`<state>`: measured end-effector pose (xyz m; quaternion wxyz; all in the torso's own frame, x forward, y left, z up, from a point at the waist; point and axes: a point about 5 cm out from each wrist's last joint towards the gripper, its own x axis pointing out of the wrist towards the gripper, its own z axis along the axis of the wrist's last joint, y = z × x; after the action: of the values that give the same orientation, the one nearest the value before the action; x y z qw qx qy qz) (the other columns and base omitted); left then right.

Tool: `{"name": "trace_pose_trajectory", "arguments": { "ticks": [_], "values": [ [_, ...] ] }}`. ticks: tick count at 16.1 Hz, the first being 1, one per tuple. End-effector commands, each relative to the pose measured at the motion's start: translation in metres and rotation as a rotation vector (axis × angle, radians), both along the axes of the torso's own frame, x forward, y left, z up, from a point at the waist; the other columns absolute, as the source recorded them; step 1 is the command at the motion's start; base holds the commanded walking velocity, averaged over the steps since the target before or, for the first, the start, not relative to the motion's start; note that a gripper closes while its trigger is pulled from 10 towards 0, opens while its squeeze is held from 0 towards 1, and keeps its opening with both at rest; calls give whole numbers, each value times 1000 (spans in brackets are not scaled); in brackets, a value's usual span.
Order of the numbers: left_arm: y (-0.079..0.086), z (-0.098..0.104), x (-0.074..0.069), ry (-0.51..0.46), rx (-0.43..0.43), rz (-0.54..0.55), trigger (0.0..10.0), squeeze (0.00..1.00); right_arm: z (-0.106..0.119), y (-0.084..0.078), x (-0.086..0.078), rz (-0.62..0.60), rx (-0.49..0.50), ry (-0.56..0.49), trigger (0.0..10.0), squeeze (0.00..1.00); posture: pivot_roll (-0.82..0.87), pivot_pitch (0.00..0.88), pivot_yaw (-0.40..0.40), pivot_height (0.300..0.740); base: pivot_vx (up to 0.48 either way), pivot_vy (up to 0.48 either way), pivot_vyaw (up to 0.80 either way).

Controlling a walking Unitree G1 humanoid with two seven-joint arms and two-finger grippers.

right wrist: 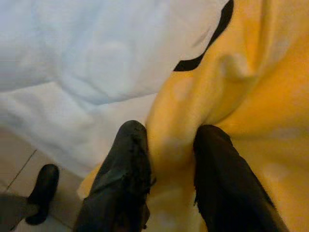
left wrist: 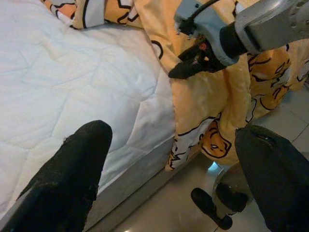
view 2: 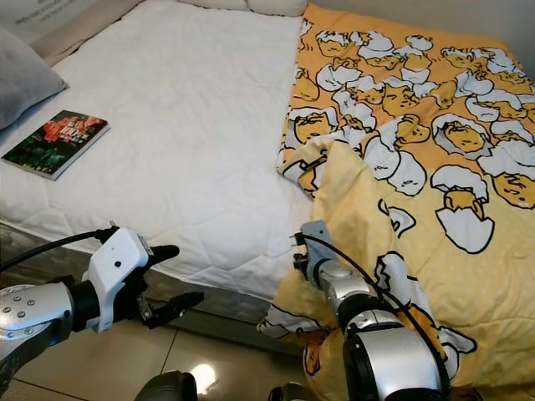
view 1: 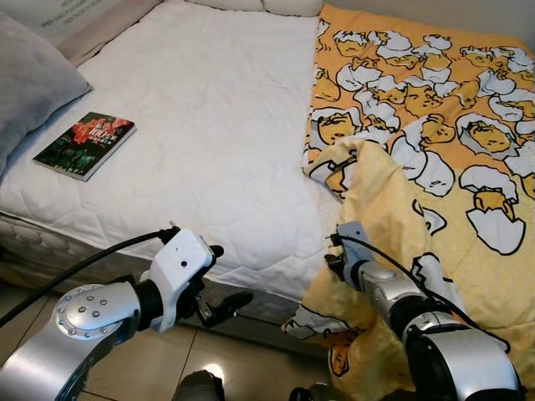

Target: Clean up the room

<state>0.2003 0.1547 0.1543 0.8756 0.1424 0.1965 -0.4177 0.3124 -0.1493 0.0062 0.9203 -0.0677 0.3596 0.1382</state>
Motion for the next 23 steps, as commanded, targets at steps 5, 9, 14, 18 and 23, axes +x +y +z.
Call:
{"name": "trace_pose_trajectory", "arguments": {
  "ticks": [5, 9, 14, 18, 23],
  "values": [
    [-3, -1, 6, -11, -11, -14, 10000, 0, -5, -21, -12, 126, 99, 25, 0, 0, 76, 43, -25, 740, 0, 0, 0],
    [-3, -2, 6, -11, -12, -19, 10000, 0, 1, -8, -27, 438, 357, 42, 0, 0, 66, 34, -23, 740, 0, 0, 0],
    [-5, -3, 5, -5, -15, -37, 10000, 0, -8, -14, -87, 798, 532, 259, 0, 0, 63, 31, -22, 740, 0, 0, 0],
    [-6, -6, 0, 12, -9, -60, 10000, 0, -11, -22, -113, 827, 458, 272, 3255, 0, 52, 27, -14, 740, 0, 0, 0],
    [-6, -17, 11, -54, -17, 65, 10000, 0, 25, -15, -78, 445, 442, -147, 10000, 1000, 15, 0, -5, 740, 0, 0, 0]
  ]
}}
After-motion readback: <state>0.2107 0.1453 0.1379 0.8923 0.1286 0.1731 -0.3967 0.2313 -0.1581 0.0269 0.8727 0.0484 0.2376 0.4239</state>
